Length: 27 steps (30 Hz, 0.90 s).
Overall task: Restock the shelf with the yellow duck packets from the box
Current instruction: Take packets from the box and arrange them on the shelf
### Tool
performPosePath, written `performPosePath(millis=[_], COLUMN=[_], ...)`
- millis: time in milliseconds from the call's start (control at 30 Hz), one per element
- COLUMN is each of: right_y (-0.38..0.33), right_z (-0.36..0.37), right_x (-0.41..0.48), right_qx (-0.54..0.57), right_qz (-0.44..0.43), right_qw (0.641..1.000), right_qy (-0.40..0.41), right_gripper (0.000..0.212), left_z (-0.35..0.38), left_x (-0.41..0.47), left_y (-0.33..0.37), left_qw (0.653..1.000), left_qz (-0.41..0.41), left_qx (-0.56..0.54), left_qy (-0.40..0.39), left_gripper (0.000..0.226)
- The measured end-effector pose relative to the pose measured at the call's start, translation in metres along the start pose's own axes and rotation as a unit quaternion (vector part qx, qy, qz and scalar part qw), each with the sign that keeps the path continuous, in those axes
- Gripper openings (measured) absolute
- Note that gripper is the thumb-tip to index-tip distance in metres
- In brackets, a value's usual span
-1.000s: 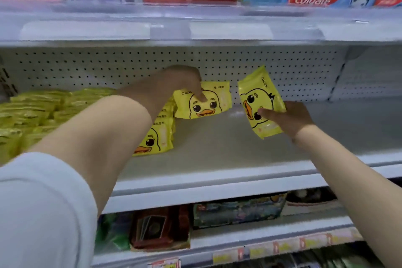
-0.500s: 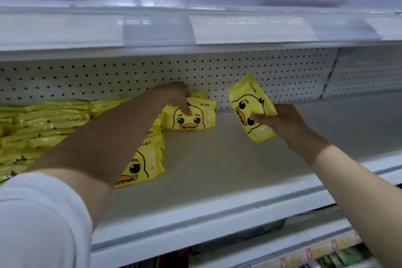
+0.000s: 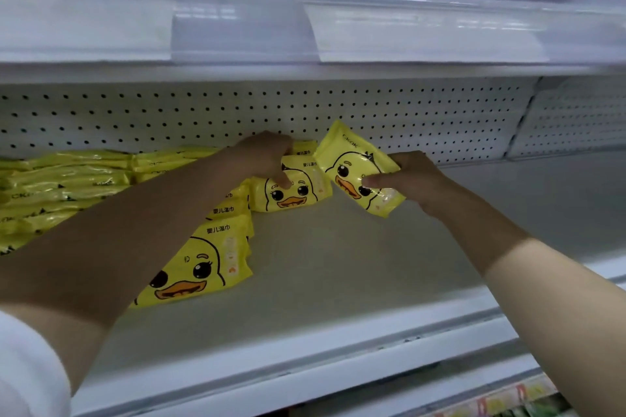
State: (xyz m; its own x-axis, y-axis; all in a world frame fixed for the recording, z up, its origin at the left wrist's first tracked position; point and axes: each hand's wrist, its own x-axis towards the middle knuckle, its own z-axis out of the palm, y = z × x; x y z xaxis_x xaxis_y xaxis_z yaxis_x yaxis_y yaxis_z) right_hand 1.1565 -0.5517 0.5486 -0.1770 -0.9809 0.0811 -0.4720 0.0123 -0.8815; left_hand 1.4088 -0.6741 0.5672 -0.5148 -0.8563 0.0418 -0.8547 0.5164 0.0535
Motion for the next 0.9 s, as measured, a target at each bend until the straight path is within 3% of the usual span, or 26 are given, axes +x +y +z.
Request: performPosePath(millis=[67,167,267,367,433,500,600,900], right_y=[-0.005,-0.014,-0.023,-0.034,-0.042,-0.047,-0.047,-0.016], right_z=[0.002,0.004,0.012,0.025,0.035,0.044,0.059,0.082], right_x=[0.004,0.011,0.016,0.019,0.02,0.021,0.025,0.033], right_qx=[-0.021,-0.054,-0.106,-0.159,-0.187,-0.206,-0.228,-0.196], right_qz=[0.002,-0.004,-0.025,-0.056,-0.081,-0.093,-0.11,-0.11], right_qw=[1.0,0.997,0.991,0.979,0.97,0.965,0.963,0.974], right_qy=[-0.02,-0.056,-0.082,-0.111,-0.131,-0.134,-0.094,0.019], right_gripper=[0.031,0.033,0.034,0.035,0.042,0.05,0.054,0.068], left_z=[0.0,-0.015,-0.035,-0.045,-0.042,-0.033,-0.019,-0.005], left_x=[-0.002,-0.011,-0.022,-0.033,-0.039,-0.04,-0.04,-0.04], left_y=[0.001,0.01,0.026,0.042,0.047,0.043,0.028,0.016], left_qw=[0.999,0.982,0.963,0.981,0.992,0.995,0.998,1.0], left_qz=[-0.002,0.01,0.081,0.124,0.114,0.096,0.066,-0.013], left_qx=[-0.027,-0.124,-0.146,-0.073,-0.044,-0.014,-0.012,0.006], left_qy=[0.025,0.143,0.211,0.129,0.032,-0.009,-0.015,0.012], left_gripper=[0.072,0.071,0.063,0.065,0.068,0.062,0.053,0.061])
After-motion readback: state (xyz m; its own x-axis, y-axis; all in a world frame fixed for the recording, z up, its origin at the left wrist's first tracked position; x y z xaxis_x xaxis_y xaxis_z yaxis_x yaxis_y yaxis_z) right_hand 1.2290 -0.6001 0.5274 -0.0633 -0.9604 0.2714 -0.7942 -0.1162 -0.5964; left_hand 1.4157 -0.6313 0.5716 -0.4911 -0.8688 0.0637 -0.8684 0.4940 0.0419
